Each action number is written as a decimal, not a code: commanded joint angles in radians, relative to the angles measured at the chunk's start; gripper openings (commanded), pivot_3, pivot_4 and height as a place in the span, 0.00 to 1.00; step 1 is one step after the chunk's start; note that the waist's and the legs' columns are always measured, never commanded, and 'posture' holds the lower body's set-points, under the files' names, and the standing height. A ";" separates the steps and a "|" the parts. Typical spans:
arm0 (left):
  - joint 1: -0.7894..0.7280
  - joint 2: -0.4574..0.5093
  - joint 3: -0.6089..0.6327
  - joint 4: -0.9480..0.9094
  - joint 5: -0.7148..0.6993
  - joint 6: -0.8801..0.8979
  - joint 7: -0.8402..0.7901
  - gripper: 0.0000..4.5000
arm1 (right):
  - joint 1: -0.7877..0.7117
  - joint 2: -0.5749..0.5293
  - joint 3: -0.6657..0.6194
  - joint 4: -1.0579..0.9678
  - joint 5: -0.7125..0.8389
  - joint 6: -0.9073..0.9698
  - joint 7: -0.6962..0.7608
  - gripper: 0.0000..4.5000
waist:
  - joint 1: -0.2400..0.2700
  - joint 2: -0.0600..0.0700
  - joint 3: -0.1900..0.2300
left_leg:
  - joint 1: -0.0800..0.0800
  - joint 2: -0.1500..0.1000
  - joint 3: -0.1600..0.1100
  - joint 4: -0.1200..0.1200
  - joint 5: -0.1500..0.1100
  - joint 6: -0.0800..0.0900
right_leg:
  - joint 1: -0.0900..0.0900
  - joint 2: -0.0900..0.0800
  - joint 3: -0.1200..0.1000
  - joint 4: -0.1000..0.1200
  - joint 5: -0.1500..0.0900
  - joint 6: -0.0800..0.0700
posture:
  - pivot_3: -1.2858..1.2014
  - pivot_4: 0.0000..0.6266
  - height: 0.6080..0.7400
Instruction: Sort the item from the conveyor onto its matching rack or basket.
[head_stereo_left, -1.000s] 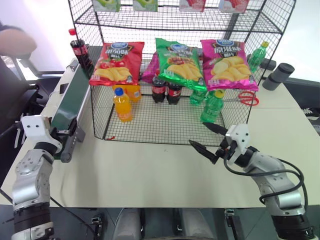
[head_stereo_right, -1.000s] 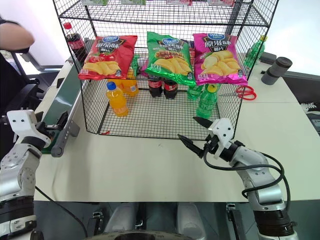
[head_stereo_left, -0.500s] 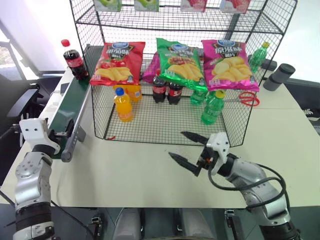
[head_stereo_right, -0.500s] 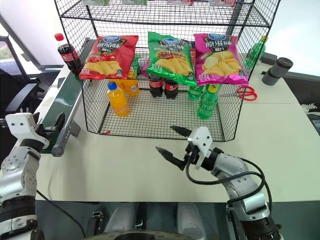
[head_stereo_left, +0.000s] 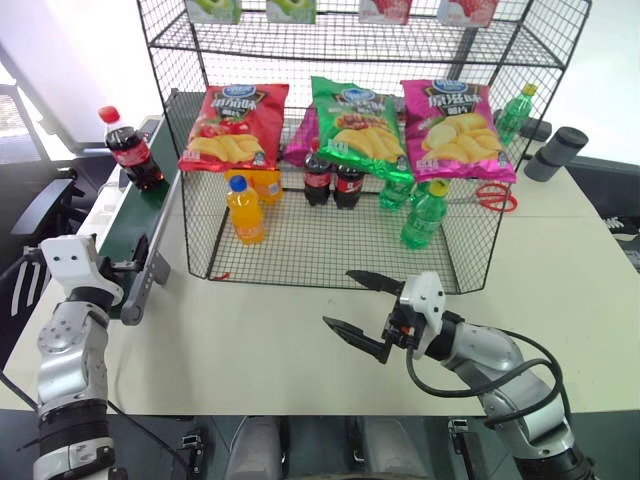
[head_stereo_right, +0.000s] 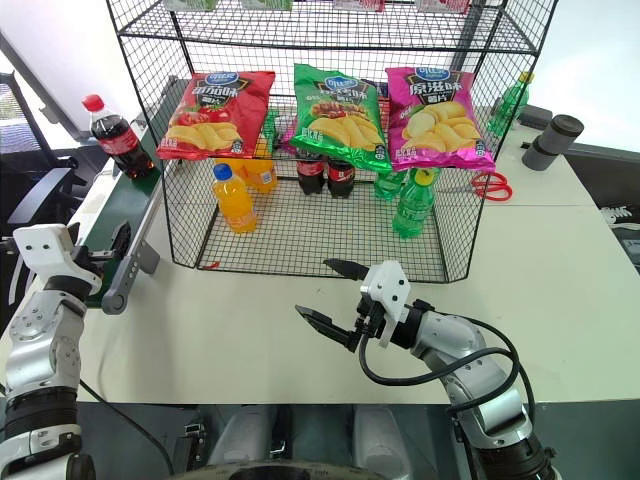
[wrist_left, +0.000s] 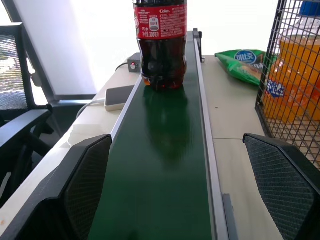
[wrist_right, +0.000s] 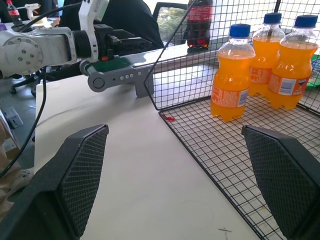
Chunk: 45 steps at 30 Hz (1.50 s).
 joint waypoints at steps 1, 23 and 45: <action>-0.010 0.005 0.024 -0.007 -0.005 -0.026 0.006 1.00 | -0.015 0.006 0.006 -0.031 0.023 -0.009 0.017 0.99 | 0.000 0.000 0.000 | 0.000 0.000 0.000 0.000 0.000 0.000 | 0.000 0.000 0.000 0.000 0.000 0.000 | 0.52 0.24 1.00; -0.011 -0.014 0.053 0.020 -0.017 -0.040 0.070 1.00 | -0.019 0.014 0.019 -0.011 0.040 -0.012 0.056 0.99 | 0.000 0.000 0.000 | 0.000 0.000 0.000 0.000 0.000 0.000 | 0.000 0.000 0.000 0.000 0.000 0.000 | 0.52 0.24 1.00; 0.027 0.167 0.076 -0.173 -0.194 0.044 -0.238 0.64 | -0.059 -0.020 -0.032 0.017 0.037 0.026 0.038 1.00 | 0.000 -0.008 0.000 | -0.001 0.000 -0.001 0.000 0.000 0.000 | -0.001 -0.001 -0.001 -0.001 0.000 -0.001 | 0.52 0.24 1.00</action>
